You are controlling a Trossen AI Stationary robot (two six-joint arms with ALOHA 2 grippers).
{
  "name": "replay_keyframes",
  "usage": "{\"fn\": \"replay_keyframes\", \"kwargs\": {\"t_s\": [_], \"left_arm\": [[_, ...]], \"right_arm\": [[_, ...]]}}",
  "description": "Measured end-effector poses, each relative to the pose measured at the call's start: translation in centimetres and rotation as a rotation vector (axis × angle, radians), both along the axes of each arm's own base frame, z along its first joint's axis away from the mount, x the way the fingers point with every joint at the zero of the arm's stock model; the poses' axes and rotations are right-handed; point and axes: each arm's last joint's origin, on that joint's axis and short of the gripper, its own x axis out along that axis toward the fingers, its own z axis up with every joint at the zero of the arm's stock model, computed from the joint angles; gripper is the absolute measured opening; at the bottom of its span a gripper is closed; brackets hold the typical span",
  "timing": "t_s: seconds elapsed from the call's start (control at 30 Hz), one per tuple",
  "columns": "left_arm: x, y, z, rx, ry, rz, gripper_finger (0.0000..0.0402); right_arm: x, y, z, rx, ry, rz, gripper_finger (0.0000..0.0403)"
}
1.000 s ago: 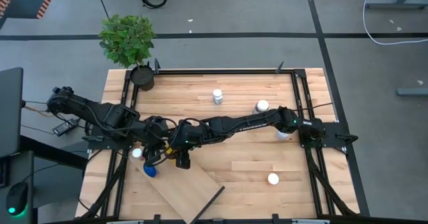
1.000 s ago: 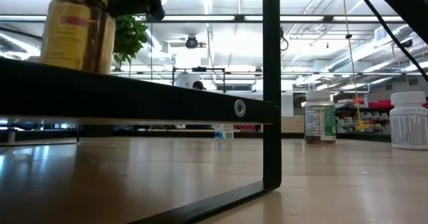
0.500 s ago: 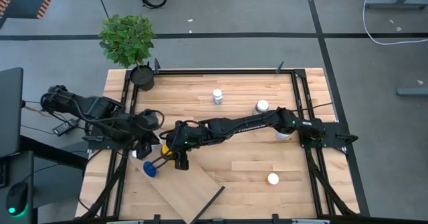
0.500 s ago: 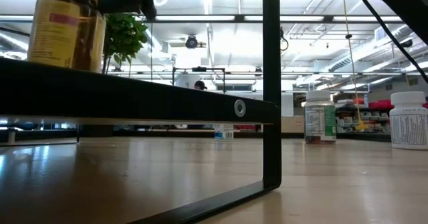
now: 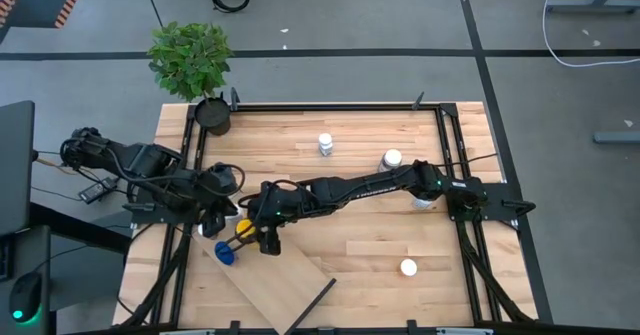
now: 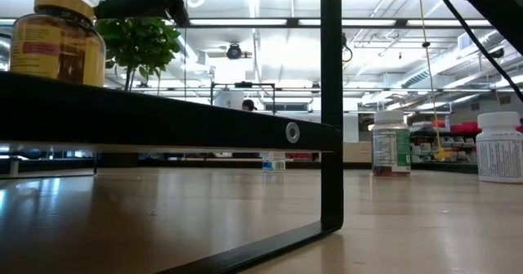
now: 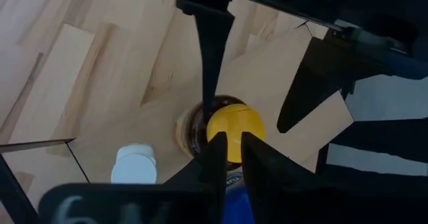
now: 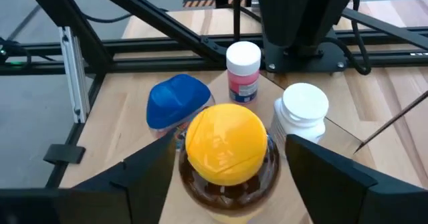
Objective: Pick and place medicine bottles onto shelf by color
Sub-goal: Put the top white pill bottle on the shelf
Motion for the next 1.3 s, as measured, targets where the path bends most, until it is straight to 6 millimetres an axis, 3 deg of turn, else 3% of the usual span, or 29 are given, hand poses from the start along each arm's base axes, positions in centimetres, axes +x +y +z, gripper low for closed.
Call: {"fn": "replay_keyframes", "kwargs": {"t_s": [0.13, 0.37, 0.67, 0.8, 1.03, 1.3], "left_arm": [[0.0, 0.0, 0.0, 0.003, 0.000, -0.003, 0.0050], [0.0, 0.0, 0.0, -0.007, 0.002, -0.010, 0.0049], [0.1, -0.1, 0.1, -0.009, -0.010, -0.014, 0.0052], [0.1, -0.1, 0.1, -0.004, -0.011, -0.021, 0.0049], [-0.6, 0.3, 0.6, -0.001, -0.045, -0.030, 0.0035], [-2.4, 1.3, 1.5, -0.025, -0.113, -0.011, 0.0025]], "right_arm": [[0.0, 0.0, 0.0, -0.001, 0.003, 0.000, 0.0319], [-0.7, -0.2, 0.7, -0.011, 0.050, -0.009, 0.0323], [-3.5, -0.9, 1.3, -0.005, 0.282, -0.067, 0.0323], [-4.9, -1.7, 0.7, -0.033, 0.440, -0.154, 0.0318], [-6.6, -5.3, 0.1, -0.077, 0.636, -0.381, 0.0308], [-7.7, -11.3, -0.1, -0.107, 0.754, -0.578, 0.0308]]}}
